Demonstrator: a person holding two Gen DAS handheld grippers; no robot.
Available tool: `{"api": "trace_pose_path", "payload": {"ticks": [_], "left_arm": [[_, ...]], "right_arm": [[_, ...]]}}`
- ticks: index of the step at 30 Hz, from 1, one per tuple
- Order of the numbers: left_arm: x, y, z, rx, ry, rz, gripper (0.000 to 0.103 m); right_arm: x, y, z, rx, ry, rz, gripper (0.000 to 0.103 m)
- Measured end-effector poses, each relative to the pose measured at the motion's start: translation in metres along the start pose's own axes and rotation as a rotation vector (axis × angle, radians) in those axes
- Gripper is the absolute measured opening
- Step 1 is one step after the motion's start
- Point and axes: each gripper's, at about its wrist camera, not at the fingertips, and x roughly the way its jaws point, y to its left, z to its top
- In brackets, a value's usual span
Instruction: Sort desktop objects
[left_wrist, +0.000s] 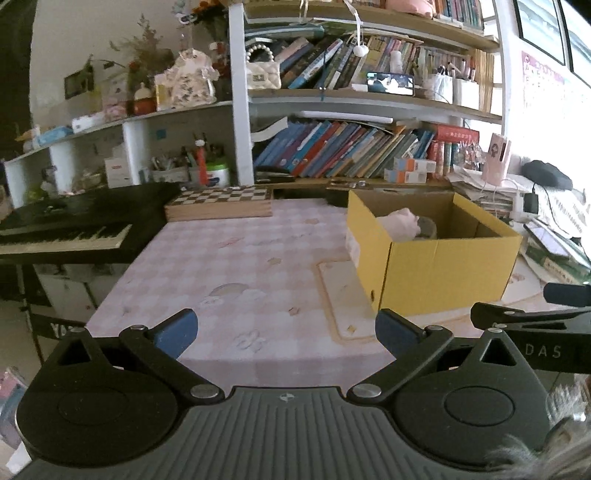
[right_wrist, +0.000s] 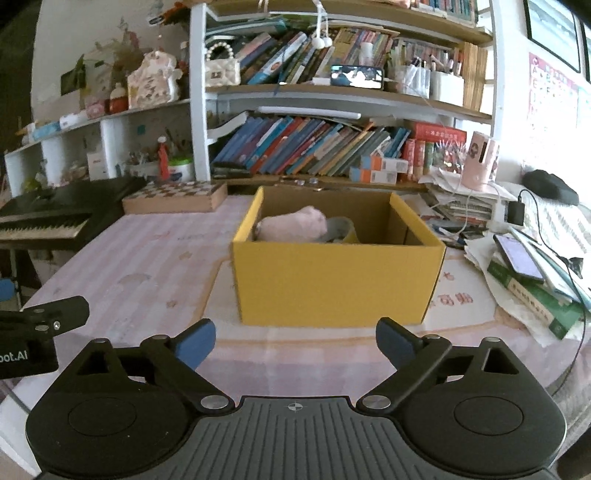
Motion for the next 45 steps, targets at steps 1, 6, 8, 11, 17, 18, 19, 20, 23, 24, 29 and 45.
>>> {"api": "trace_pose_path", "payload": {"ticks": [1,6,8,11,17,18,19,20,23,24,29,45], "left_arm": [[-0.004,0.003,-0.003,0.005,0.003,0.003,0.103],[-0.017,0.019,-0.011,-0.018,0.007,0.022,0.103],[-0.021,0.025,-0.013,-0.026,0.001,0.027,0.103],[-0.025,0.030,-0.015,-0.025,0.006,0.027,0.103],[-0.031,0.033,-0.021,-0.009,0.019,0.007,0.103],[-0.031,0.033,-0.021,-0.008,0.021,0.004,0.103],[-0.032,0.034,-0.022,-0.006,0.024,0.000,0.103],[-0.032,0.034,-0.023,-0.005,0.027,-0.004,0.103],[-0.035,0.035,-0.025,-0.004,0.027,-0.010,0.103],[-0.035,0.035,-0.025,-0.005,0.025,-0.009,0.103],[-0.036,0.038,-0.028,-0.015,0.031,-0.004,0.103],[-0.038,0.041,-0.030,-0.015,0.057,-0.009,0.103]], "right_arm": [[-0.003,0.003,-0.002,-0.004,-0.001,0.002,0.097],[-0.019,0.017,-0.011,-0.012,0.000,0.000,0.097],[-0.023,0.021,-0.015,-0.012,0.005,-0.003,0.098],[-0.030,0.027,-0.019,-0.011,0.007,0.001,0.098],[-0.038,0.033,-0.025,0.005,0.010,-0.007,0.100],[-0.039,0.034,-0.027,0.010,0.016,-0.008,0.100],[-0.039,0.034,-0.027,0.014,0.019,-0.009,0.100],[-0.039,0.034,-0.029,0.016,0.023,-0.010,0.100],[-0.040,0.036,-0.031,0.023,0.033,-0.012,0.100],[-0.040,0.036,-0.032,0.024,0.037,-0.013,0.100],[-0.041,0.039,-0.034,0.024,0.047,-0.010,0.100],[-0.044,0.045,-0.039,0.020,0.062,-0.004,0.100]]}}
